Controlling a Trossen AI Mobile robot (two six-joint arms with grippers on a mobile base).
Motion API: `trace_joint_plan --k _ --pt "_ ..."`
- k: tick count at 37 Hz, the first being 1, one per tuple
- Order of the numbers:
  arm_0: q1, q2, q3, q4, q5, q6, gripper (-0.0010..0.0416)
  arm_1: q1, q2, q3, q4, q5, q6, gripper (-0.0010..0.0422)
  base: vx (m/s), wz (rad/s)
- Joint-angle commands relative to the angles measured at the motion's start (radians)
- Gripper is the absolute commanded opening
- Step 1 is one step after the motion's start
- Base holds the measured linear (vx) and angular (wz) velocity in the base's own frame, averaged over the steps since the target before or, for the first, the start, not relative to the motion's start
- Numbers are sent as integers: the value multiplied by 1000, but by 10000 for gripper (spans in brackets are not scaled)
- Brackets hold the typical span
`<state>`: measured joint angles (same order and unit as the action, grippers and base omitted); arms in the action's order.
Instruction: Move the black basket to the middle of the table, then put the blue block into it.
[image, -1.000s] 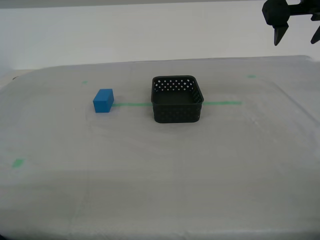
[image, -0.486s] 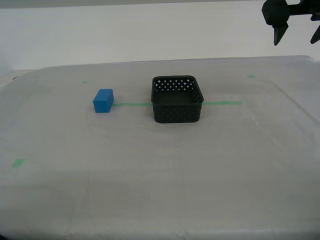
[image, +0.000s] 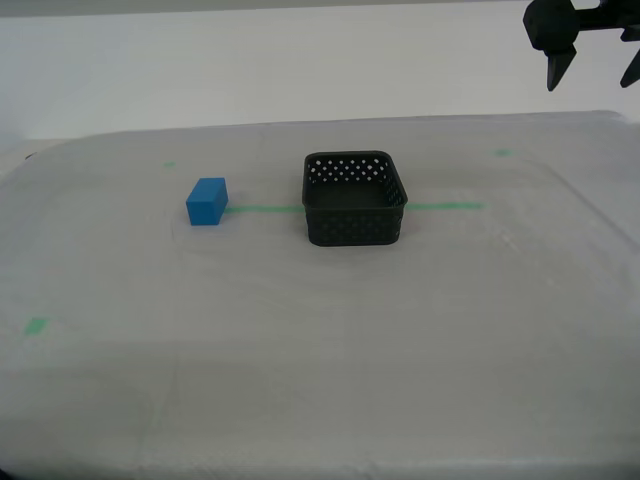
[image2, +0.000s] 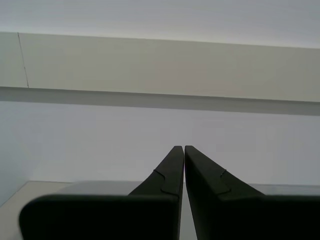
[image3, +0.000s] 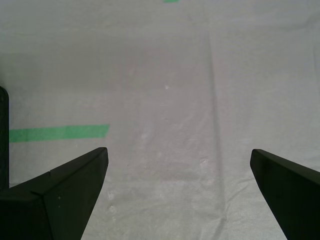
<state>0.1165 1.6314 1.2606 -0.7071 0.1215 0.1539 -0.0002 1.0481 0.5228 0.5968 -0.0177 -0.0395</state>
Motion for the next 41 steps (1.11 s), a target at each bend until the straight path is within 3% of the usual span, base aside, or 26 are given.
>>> trace_joint_plan --k 1,7,14,23,29,41 --pt "0 0 1 2 2 -1 399 0 0 2 -5 -4 3 0 0 0" --pt "0 0 1 1 2 -1 399 0 0 16 -75 -4 -6 0 0 0" --pt "0 0 1 2 2 -1 399 -10 -2 117 -320 10 -6 0 0 0" --pt "0 0 1 2 2 -1 399 -55 0 299 -682 -56 -14 0 0 0" --pt "0 0 1 3 2 -1 398 -87 0 385 -857 -104 -63 0 0 0" --pt "0 0 1 3 2 0 398 -119 16 526 -1159 -120 -169 0 0 0"
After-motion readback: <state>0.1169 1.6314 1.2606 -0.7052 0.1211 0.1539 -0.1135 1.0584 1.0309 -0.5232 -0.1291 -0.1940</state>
